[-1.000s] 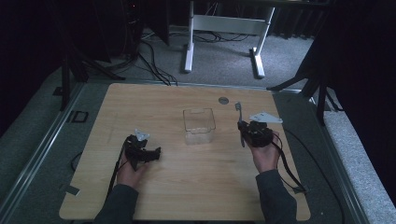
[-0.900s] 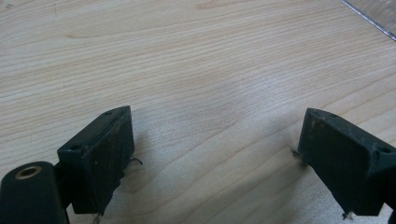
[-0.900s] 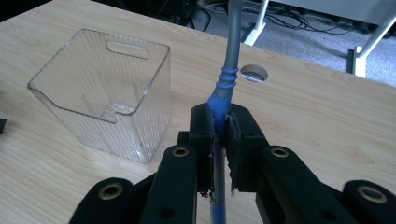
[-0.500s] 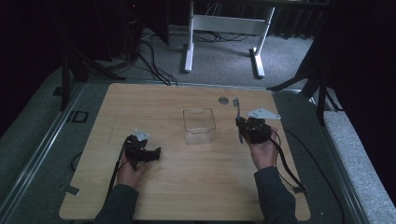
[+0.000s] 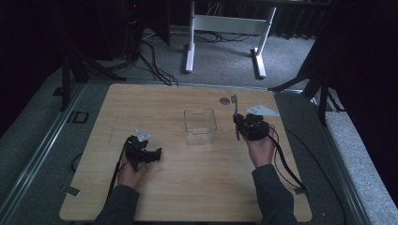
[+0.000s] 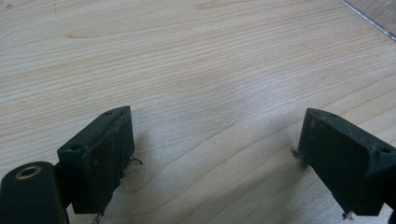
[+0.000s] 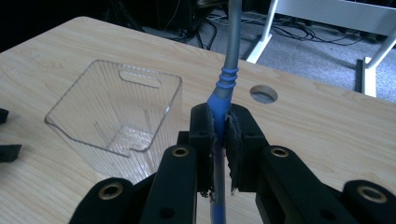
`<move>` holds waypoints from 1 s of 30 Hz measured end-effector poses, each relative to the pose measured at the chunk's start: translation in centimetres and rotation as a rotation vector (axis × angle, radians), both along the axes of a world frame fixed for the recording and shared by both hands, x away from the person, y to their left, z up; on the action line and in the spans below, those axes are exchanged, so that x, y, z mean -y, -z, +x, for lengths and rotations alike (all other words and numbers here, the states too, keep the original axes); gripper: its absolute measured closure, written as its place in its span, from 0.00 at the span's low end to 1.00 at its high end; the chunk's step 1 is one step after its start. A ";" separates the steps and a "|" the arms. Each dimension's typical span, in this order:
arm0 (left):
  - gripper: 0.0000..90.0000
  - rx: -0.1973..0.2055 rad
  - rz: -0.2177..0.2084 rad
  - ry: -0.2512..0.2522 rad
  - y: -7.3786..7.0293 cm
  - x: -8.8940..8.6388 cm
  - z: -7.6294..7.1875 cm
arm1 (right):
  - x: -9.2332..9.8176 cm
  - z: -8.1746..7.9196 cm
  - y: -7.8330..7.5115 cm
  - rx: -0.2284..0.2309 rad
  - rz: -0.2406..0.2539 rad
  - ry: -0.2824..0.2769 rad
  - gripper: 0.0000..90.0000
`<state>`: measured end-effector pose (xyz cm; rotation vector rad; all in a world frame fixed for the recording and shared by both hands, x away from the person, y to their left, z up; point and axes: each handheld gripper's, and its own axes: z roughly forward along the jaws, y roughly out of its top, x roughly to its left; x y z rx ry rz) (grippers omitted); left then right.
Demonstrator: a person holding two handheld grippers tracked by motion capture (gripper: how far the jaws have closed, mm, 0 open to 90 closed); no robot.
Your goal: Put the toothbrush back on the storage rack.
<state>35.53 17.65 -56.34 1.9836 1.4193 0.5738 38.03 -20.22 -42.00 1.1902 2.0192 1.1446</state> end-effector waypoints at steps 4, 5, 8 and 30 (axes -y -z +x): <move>0.12 0.001 -0.001 -0.001 0.0 0.0 0.0 | -0.6 0.5 -0.4 0.006 0.009 -0.006 0.90; 0.12 0.002 -0.003 -0.002 0.0 0.0 0.0 | -0.6 0.5 -0.4 0.005 0.015 -0.006 0.90; 0.12 0.001 0.000 -0.001 0.0 0.0 0.0 | -0.8 0.7 -0.6 0.007 0.027 -0.007 0.90; 0.12 0.001 0.000 0.000 0.0 0.0 0.0 | -1.3 1.2 -1.0 0.025 0.116 -0.023 0.90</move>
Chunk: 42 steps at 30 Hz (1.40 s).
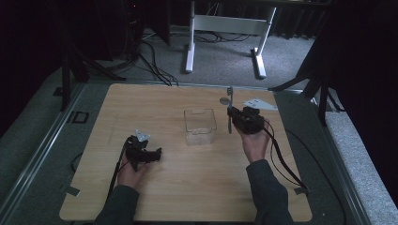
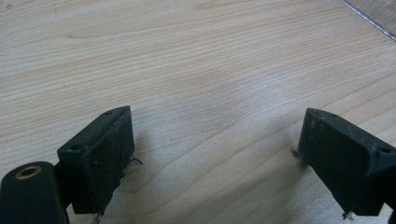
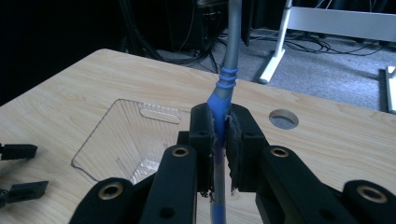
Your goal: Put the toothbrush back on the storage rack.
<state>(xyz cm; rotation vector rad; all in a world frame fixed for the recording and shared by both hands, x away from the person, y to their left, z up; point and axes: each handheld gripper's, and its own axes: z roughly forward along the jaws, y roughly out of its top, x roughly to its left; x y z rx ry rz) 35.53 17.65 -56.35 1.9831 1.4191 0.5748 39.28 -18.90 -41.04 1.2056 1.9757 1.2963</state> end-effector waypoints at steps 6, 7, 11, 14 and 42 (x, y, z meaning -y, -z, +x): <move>0.12 -0.001 0.000 0.001 0.0 0.0 0.0 | -0.8 -0.2 -0.6 0.019 -0.009 -0.023 0.90; 0.12 0.000 0.000 0.000 0.0 0.0 0.0 | -1.0 -0.2 -0.7 0.024 -0.008 -0.027 0.90; 0.12 0.000 0.000 0.000 0.0 0.0 0.0 | -1.4 0.0 -0.9 0.023 -0.010 -0.033 0.90; 0.12 0.000 0.000 0.000 0.0 0.0 0.0 | -1.8 0.1 -1.2 0.027 -0.007 -0.039 0.90; 0.12 -0.001 0.001 0.002 0.0 0.0 0.0 | -4.9 0.6 -1.7 0.075 -0.046 -0.116 0.90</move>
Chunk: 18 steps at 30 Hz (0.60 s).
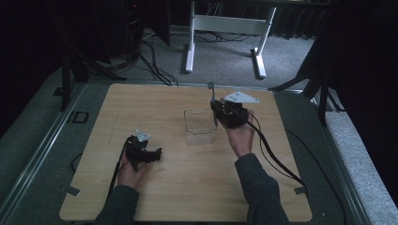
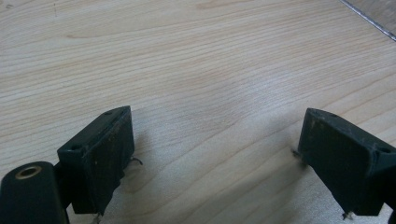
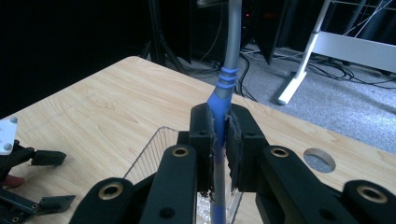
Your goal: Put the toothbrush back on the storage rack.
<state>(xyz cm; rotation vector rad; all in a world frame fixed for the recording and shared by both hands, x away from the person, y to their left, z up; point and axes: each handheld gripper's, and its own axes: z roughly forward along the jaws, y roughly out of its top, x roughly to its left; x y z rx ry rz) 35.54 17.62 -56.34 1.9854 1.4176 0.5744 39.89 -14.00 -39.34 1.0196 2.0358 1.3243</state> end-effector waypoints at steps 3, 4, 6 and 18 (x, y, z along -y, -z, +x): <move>0.12 0.000 -0.001 -0.001 0.0 0.0 0.0 | 0.0 0.1 0.0 -0.001 0.004 -0.001 0.90; 0.12 0.001 -0.002 -0.002 0.0 0.0 0.0 | 0.0 0.1 0.0 -0.002 0.004 -0.002 0.90; 0.12 0.000 -0.002 -0.002 0.0 0.0 0.0 | -0.1 0.2 0.1 0.001 0.001 -0.007 0.90; 0.12 0.000 -0.001 -0.001 0.0 0.1 0.0 | -1.5 0.4 -0.1 0.022 -0.034 -0.030 0.90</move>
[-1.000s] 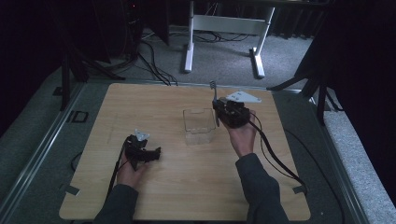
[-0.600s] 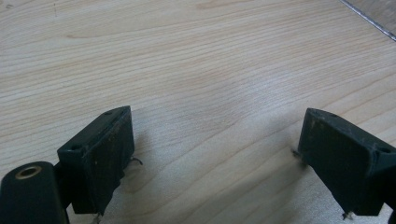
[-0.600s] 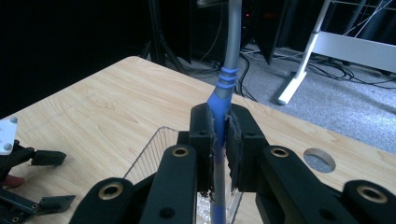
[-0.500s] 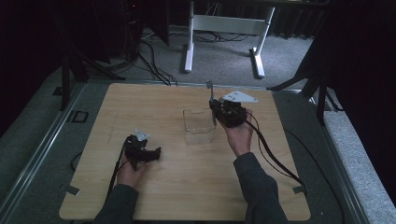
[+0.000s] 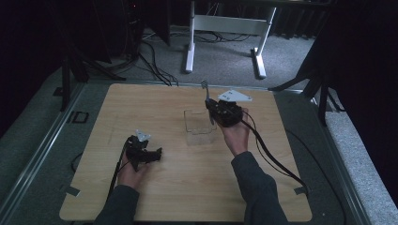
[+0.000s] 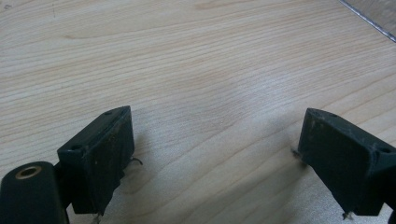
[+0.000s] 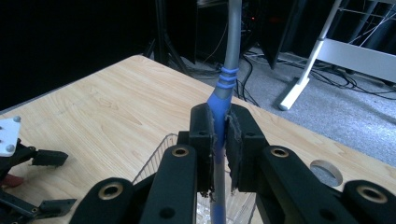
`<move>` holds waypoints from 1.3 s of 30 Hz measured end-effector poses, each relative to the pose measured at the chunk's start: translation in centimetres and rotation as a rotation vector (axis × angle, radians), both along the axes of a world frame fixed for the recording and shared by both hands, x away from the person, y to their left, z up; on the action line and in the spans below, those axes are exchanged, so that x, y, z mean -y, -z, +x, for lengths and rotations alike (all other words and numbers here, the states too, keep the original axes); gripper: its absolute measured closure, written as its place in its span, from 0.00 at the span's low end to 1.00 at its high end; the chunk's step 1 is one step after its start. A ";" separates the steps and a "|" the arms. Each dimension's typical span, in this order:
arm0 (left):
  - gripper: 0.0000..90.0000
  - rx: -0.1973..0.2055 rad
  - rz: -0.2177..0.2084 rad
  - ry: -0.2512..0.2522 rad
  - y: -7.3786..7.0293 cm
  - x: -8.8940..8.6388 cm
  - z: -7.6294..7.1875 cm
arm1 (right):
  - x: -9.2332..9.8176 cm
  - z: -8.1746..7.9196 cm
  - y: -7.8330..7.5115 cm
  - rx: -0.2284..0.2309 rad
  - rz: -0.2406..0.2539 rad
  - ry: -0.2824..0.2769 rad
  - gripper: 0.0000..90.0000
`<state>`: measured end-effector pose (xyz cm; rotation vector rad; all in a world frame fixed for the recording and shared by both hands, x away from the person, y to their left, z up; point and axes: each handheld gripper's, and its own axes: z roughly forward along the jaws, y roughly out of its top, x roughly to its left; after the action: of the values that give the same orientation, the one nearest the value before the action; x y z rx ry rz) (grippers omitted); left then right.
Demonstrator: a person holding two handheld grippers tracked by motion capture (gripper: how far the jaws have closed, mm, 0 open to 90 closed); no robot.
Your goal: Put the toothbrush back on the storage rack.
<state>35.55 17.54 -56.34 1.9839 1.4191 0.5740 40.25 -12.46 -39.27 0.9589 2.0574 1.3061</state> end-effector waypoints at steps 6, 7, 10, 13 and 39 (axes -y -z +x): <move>0.12 0.000 0.000 0.000 0.0 0.0 0.0 | -0.1 0.2 0.4 -0.007 -0.015 0.002 0.90; 0.12 0.000 0.000 0.001 0.0 0.0 0.0 | -0.3 0.2 0.5 -0.004 -0.021 -0.003 0.90; 0.12 0.000 0.001 0.001 0.0 0.0 0.0 | -0.4 0.2 0.6 0.001 -0.027 -0.009 0.90; 0.12 0.001 0.000 0.001 0.0 0.0 0.0 | -0.6 0.4 1.0 0.001 -0.049 -0.008 0.90; 0.12 0.002 -0.001 0.001 0.0 0.1 0.0 | -2.2 1.3 3.8 -0.085 -0.173 -0.037 0.90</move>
<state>35.56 17.47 -56.35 1.9832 1.4166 0.5745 41.50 -10.25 -43.08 0.9167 2.2216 1.1014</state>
